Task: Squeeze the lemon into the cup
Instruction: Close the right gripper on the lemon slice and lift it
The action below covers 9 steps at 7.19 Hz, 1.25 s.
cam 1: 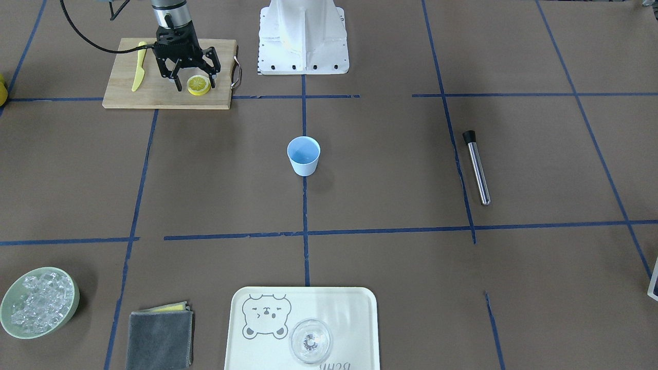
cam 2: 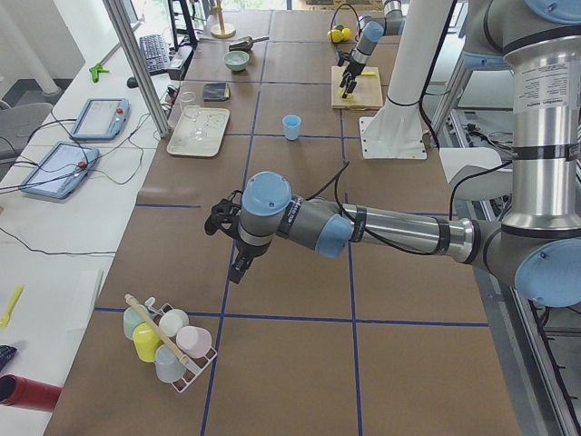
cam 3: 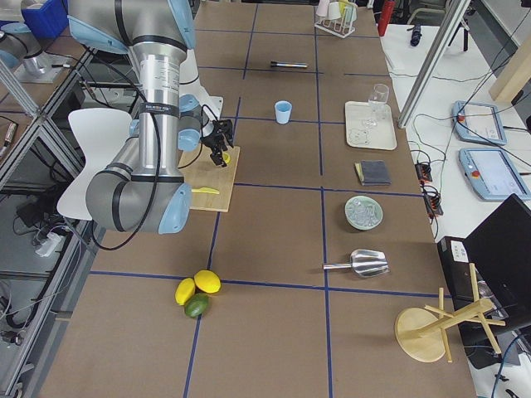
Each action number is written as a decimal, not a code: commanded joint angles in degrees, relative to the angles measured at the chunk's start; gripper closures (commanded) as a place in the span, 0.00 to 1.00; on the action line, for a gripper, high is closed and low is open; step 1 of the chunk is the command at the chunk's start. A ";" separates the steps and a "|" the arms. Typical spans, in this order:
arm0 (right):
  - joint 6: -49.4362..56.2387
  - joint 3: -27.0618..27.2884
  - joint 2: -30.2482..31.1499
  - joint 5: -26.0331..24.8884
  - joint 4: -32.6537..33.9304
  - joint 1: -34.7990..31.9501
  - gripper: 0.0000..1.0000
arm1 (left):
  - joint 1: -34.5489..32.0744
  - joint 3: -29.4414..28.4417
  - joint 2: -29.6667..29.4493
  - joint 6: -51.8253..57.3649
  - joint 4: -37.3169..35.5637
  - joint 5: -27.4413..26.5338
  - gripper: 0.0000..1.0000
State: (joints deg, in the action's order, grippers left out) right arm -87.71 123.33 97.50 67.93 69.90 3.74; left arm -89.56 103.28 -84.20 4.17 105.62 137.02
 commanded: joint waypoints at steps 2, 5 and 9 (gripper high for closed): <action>0.00 0.16 0.06 0.10 0.06 0.92 0.08 | 0.00 -0.18 0.09 0.05 -0.06 0.00 0.00; 0.00 0.16 0.06 0.28 0.07 1.18 0.16 | 0.00 -0.27 0.09 0.05 0.02 -0.09 0.00; 0.09 0.34 0.23 0.19 0.07 1.10 0.40 | 0.00 -0.27 0.09 0.05 0.02 -0.09 0.00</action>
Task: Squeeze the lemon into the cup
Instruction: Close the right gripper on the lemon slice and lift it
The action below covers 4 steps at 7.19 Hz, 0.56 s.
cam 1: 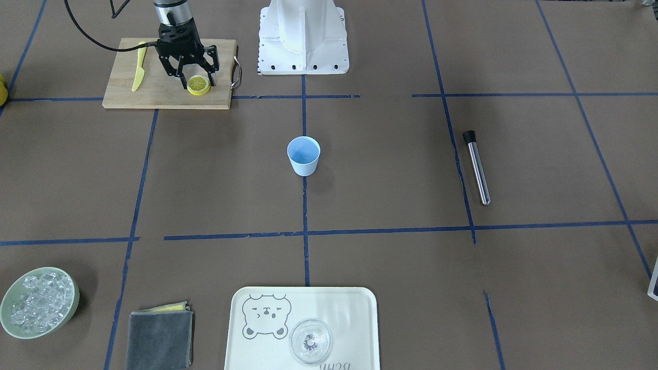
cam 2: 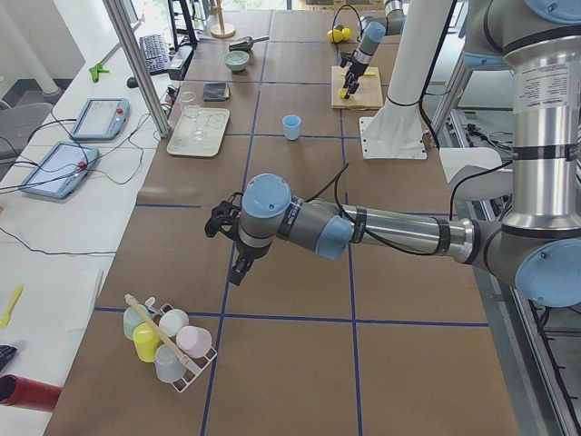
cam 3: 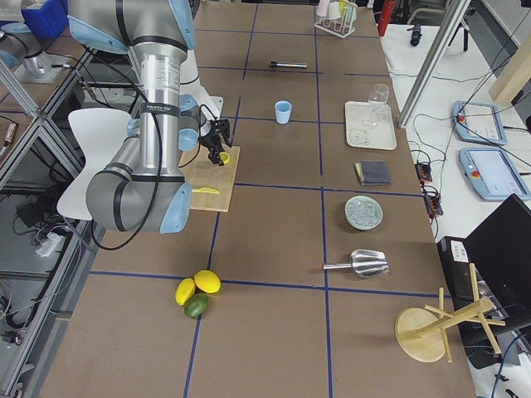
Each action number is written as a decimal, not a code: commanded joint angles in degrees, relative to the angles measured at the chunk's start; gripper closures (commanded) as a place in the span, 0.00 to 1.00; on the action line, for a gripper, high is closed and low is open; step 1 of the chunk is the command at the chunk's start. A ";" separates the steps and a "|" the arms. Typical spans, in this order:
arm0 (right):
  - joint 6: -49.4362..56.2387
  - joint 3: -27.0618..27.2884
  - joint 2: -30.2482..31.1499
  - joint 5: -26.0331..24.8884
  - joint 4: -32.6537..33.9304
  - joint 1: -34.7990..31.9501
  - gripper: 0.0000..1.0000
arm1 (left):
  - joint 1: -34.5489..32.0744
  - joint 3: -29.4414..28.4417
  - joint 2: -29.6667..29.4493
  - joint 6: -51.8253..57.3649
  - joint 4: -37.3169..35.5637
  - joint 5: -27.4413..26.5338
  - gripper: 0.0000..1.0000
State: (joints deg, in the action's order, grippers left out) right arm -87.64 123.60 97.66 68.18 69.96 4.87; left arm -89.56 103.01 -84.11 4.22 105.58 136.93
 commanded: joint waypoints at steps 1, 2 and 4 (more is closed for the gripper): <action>0.01 0.15 0.07 -0.07 0.00 -0.04 0.47 | -0.09 0.09 0.00 0.00 -0.02 0.00 0.00; 0.01 0.32 0.07 -0.16 0.00 -0.04 0.51 | -0.09 0.35 1.04 0.00 0.06 0.00 0.00; 0.01 0.93 0.16 -0.25 0.00 -0.21 0.53 | -0.17 0.35 1.23 0.00 0.77 0.09 0.00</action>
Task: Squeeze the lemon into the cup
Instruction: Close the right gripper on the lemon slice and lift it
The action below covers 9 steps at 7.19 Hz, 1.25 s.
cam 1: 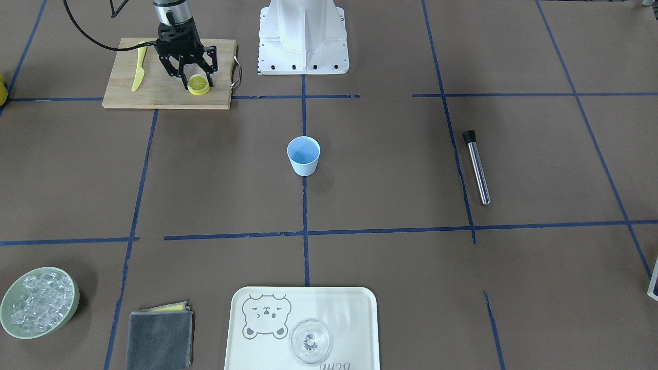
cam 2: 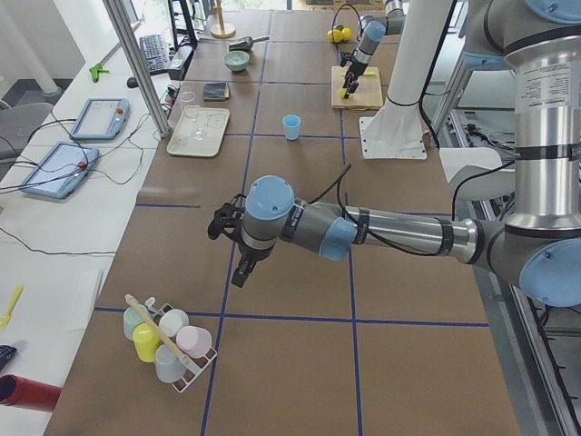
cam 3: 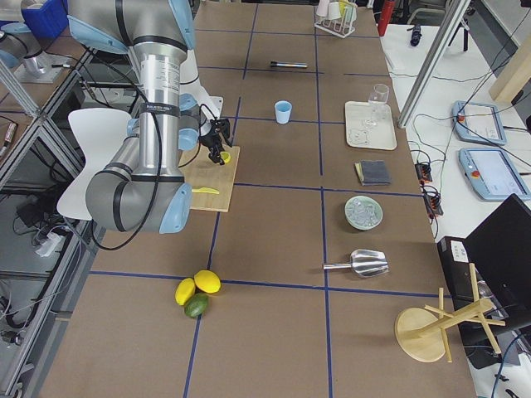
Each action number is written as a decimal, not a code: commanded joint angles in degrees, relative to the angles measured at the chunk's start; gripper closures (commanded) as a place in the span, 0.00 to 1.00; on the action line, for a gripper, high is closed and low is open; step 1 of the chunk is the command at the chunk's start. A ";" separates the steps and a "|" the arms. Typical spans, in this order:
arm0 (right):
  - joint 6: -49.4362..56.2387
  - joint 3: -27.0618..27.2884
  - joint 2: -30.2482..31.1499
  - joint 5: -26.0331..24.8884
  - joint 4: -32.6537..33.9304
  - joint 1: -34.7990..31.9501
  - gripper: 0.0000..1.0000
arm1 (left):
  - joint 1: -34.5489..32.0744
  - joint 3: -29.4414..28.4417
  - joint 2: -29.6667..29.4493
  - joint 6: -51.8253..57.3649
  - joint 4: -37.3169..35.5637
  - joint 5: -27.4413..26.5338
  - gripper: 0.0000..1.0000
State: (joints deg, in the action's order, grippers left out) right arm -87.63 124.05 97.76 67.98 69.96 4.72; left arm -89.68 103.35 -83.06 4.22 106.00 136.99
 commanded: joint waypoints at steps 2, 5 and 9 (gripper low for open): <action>0.00 3.03 0.67 -0.04 0.35 -0.23 0.53 | 0.03 0.01 0.18 0.00 0.35 -0.06 0.00; 0.26 4.79 0.33 0.48 0.53 -3.56 0.53 | -0.06 0.01 0.18 0.00 0.35 -0.06 0.00; 4.72 4.10 -4.56 10.23 0.88 -14.28 0.53 | 0.03 0.01 0.70 -0.09 0.35 -0.06 0.00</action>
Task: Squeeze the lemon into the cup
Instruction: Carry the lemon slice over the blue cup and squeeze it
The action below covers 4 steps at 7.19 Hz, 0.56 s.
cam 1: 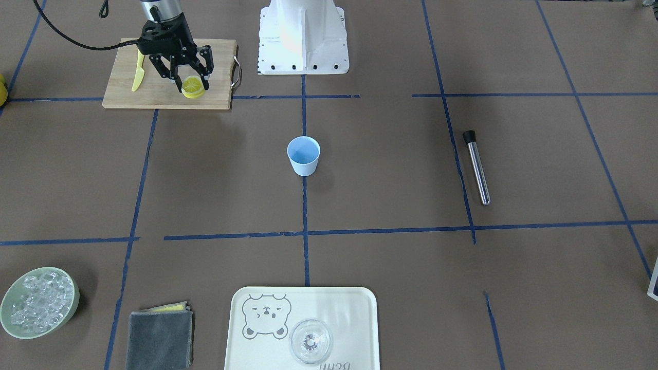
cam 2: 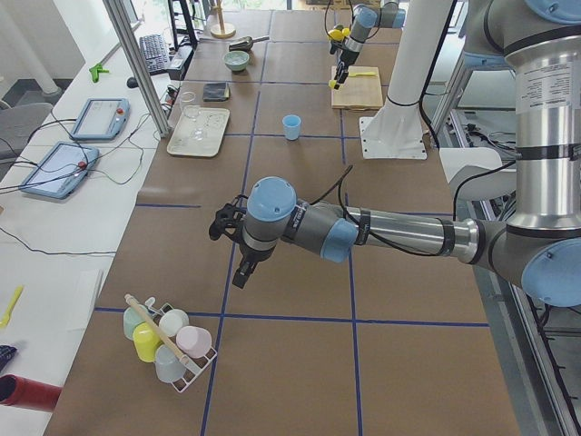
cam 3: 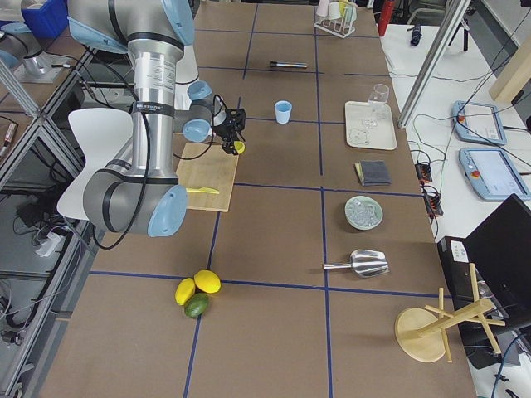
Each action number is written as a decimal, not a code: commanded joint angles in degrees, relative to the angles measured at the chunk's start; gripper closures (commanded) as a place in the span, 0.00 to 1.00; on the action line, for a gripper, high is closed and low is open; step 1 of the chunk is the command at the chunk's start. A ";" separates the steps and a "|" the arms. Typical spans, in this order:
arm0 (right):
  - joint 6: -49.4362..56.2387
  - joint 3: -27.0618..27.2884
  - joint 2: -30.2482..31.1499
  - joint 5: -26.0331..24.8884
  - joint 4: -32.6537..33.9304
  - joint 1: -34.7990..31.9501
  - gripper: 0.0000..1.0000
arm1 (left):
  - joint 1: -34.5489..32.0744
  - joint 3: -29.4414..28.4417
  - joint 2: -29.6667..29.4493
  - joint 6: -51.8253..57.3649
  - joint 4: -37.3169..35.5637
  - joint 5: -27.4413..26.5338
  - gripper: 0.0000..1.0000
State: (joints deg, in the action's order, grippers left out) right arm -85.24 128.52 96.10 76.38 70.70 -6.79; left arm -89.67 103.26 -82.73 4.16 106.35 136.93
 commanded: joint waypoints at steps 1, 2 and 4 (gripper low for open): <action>2.80 -0.38 -8.33 2.02 6.40 -4.27 0.53 | 0.02 0.10 0.47 -0.03 0.00 0.00 0.00; 2.89 -0.47 -16.91 3.67 16.56 -6.11 0.53 | 0.02 0.10 0.55 -0.03 0.00 0.00 0.00; 2.97 -5.27 -34.06 8.93 32.59 -11.12 0.53 | 0.02 0.02 0.56 -0.21 0.00 0.00 0.00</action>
State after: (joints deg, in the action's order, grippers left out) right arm -82.40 126.37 72.31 82.10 93.88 -14.87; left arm -89.65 103.31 -82.21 4.05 106.35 136.93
